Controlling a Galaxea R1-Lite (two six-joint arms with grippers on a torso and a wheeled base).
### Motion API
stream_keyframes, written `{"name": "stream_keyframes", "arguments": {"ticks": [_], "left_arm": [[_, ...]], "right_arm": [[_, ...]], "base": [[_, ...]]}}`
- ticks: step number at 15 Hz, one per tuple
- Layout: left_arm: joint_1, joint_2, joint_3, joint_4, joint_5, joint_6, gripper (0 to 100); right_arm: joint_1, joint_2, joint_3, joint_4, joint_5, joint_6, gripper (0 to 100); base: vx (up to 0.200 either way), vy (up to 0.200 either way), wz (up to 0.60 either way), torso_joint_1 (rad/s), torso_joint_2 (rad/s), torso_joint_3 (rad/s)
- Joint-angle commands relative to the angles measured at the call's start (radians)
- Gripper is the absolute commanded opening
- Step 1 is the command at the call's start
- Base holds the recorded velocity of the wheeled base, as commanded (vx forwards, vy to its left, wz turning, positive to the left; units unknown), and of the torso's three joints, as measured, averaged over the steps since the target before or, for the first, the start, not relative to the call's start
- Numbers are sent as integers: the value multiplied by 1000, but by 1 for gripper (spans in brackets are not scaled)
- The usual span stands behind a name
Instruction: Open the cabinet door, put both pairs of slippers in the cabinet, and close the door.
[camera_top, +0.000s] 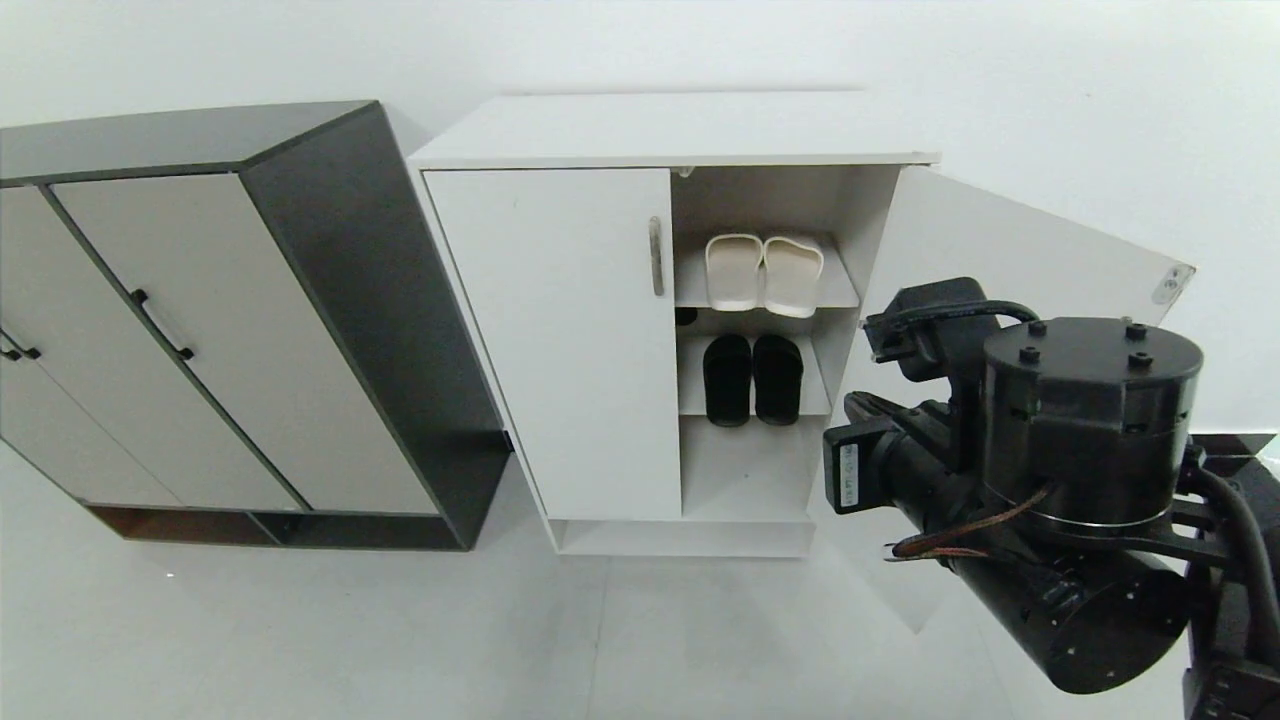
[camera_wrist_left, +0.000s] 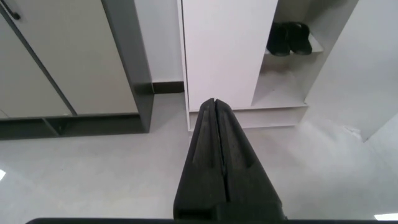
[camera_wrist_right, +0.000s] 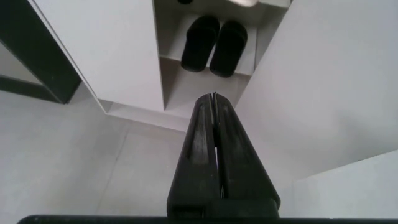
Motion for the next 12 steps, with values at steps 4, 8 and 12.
{"name": "stream_keyframes", "arguments": {"ticks": [4, 8, 12], "left_arm": [[0, 0, 0, 0, 0, 0, 0], [0, 0, 0, 0, 0, 0, 0], [0, 0, 0, 0, 0, 0, 0]], "right_arm": [[1, 2, 6, -1, 0, 1, 0], [1, 1, 6, -1, 0, -1, 0], [1, 1, 6, -1, 0, 1, 0]], "base": [[0, 0, 0, 171, -486, -316], [0, 0, 0, 192, -500, -309], [0, 0, 0, 222, -530, -317]]}}
